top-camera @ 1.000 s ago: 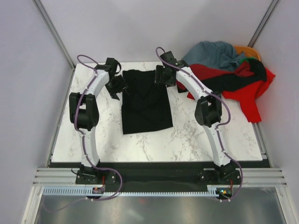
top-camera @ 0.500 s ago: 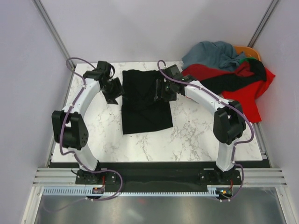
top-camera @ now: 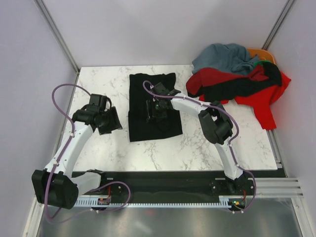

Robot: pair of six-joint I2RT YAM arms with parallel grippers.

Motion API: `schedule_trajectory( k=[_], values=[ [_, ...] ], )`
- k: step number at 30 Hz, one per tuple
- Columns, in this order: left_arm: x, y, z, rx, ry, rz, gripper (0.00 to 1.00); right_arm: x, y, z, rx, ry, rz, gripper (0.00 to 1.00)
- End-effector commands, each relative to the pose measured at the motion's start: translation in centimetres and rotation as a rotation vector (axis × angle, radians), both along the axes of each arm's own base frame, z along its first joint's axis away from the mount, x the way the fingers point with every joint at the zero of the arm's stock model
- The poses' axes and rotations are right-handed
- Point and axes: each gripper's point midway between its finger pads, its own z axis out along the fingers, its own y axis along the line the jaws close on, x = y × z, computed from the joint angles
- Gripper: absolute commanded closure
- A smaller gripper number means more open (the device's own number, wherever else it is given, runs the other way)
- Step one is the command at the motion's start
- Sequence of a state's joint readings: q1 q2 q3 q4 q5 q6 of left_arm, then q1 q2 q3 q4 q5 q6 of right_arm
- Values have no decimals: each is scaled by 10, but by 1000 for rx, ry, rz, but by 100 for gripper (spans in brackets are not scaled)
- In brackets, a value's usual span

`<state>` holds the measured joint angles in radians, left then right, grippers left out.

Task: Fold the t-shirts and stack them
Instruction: Fold the tshirt

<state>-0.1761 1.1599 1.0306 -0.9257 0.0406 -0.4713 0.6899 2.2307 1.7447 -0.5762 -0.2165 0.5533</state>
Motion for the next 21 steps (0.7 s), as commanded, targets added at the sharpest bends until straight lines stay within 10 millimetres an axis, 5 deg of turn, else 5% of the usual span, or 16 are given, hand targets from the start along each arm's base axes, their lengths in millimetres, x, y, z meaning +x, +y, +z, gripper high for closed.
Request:
schedule_trajectory(
  k=[1, 5, 12, 15, 16, 17, 18, 19, 20, 21],
  values=[
    [0, 20, -14, 101, -42, 16, 36, 45, 6, 20, 38, -92, -37, 35],
    [2, 11, -9, 43, -124, 9, 36, 95, -15, 14, 24, -105, -121, 35],
    [1, 11, -5, 38, -159, 2, 36, 195, -25, 99, 192, -313, -282, 32],
    [1, 12, -8, 44, -154, 3, 36, 200, -30, 125, 260, -337, -302, 32],
    [2, 12, -10, 44, -146, 2, 36, 194, -33, 154, 283, -373, -302, 32],
    [2, 11, -12, 41, -141, -1, 36, 184, -38, 136, 259, -345, -295, 31],
    [2, 10, -13, 39, -133, -1, 35, 175, -41, 138, 255, -344, -288, 31],
    [2, 9, -16, 39, -119, -7, 34, 165, -50, 168, 262, -392, -290, 30],
    [1, 1, -17, 2, -108, -35, 34, 156, -58, 167, 239, -388, -290, 29],
    [2, -2, -15, -16, -108, -45, 33, 137, -72, 135, 172, -336, -282, 29]
  ],
)
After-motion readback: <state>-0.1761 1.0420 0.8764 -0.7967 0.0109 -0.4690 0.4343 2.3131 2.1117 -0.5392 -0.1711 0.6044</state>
